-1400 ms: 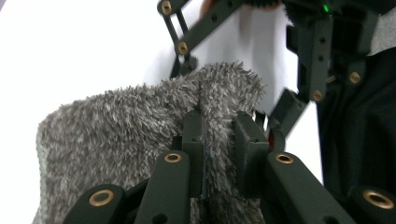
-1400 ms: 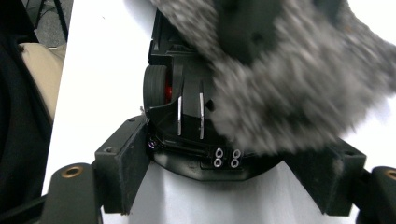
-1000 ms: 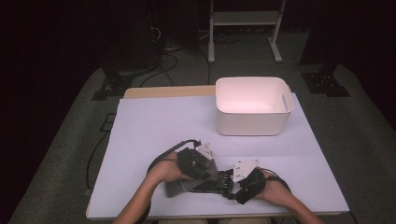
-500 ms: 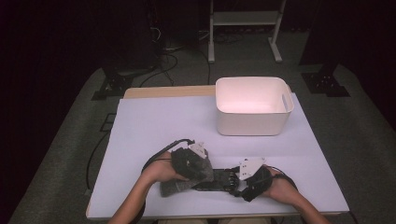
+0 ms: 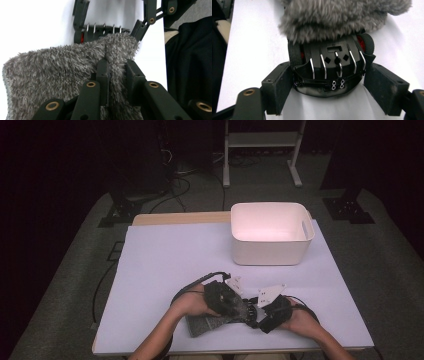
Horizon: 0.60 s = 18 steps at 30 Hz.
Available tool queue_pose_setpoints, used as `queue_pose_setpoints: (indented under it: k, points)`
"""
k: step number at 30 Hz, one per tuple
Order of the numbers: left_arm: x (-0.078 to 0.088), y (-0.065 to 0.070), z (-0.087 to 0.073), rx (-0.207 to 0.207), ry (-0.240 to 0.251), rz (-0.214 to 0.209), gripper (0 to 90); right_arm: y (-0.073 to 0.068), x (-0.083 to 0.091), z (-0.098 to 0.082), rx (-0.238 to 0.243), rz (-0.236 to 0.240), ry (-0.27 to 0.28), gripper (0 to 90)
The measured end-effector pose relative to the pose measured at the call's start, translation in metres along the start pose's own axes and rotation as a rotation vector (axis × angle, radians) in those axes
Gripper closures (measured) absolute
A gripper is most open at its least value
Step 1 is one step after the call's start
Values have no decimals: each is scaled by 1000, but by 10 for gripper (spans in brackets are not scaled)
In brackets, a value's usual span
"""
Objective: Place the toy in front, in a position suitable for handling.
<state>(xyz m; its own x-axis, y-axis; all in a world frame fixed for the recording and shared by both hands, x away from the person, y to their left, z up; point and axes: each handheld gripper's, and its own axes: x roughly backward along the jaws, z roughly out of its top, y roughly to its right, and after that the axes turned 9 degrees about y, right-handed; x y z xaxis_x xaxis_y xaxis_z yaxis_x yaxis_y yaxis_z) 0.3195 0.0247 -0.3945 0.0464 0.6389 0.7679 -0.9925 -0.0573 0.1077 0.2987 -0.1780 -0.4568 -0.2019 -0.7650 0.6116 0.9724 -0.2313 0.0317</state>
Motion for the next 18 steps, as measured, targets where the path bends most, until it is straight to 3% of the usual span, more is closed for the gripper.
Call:
queue_pose_setpoints:
  k: [3,4,8,18]
  points:
    - [4,-2,-3,4,-14,21,749,2,0,-2,-30,12,5,219]
    - [9,-3,-10,26,-9,26,749,2,1,-3,-48,16,11,218]
    - [14,-2,-22,49,-1,28,749,2,1,-3,-53,21,11,196]
    - [9,6,-19,18,-4,27,750,1,13,2,-133,52,28,175]
